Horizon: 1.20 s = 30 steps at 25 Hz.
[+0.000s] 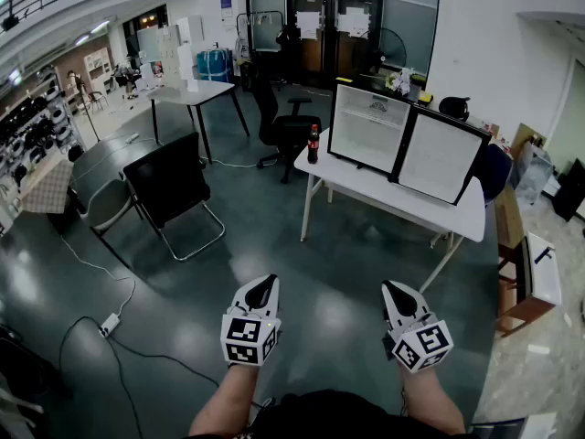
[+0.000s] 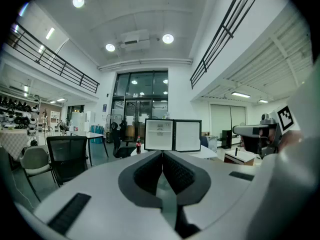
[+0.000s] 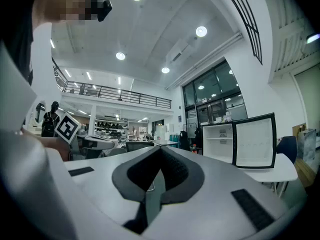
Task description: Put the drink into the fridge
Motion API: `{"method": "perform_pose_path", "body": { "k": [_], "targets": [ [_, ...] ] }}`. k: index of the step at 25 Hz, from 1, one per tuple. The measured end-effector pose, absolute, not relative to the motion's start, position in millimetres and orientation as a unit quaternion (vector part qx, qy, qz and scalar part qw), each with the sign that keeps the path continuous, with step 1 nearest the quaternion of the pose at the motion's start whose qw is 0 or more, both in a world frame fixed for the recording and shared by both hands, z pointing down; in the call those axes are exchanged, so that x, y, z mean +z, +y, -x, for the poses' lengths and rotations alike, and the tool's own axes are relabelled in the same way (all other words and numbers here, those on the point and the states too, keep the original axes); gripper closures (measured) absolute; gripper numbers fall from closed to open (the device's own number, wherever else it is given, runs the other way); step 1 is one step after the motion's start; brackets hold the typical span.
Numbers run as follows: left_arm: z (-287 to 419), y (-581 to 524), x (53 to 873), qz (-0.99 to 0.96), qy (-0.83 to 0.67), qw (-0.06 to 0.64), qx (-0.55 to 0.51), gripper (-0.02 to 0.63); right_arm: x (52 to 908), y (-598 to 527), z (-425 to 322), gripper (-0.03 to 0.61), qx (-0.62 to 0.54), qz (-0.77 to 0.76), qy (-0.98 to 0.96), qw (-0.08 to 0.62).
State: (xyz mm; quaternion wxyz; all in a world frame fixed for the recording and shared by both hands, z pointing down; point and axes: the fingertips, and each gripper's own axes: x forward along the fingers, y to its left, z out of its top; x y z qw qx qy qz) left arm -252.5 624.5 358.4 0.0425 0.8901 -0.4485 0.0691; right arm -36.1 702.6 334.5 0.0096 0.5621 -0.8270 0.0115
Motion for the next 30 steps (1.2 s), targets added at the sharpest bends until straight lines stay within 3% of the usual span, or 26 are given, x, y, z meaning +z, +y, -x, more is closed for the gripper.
{"method": "perform_pose_path", "body": {
  "k": [8,30],
  "targets": [
    [258.6,615.8,371.0,-0.889,-0.448,0.06,0.071,0.595,338.0,691.4,46.2,0.568,0.016,-0.558,-0.83,0.003],
    [363.6,607.6,418.5,-0.872,-0.471,0.107,0.076,0.595,380.2,664.9,144.2,0.566,0.062,-0.523,-0.85,0.016]
  ]
}}
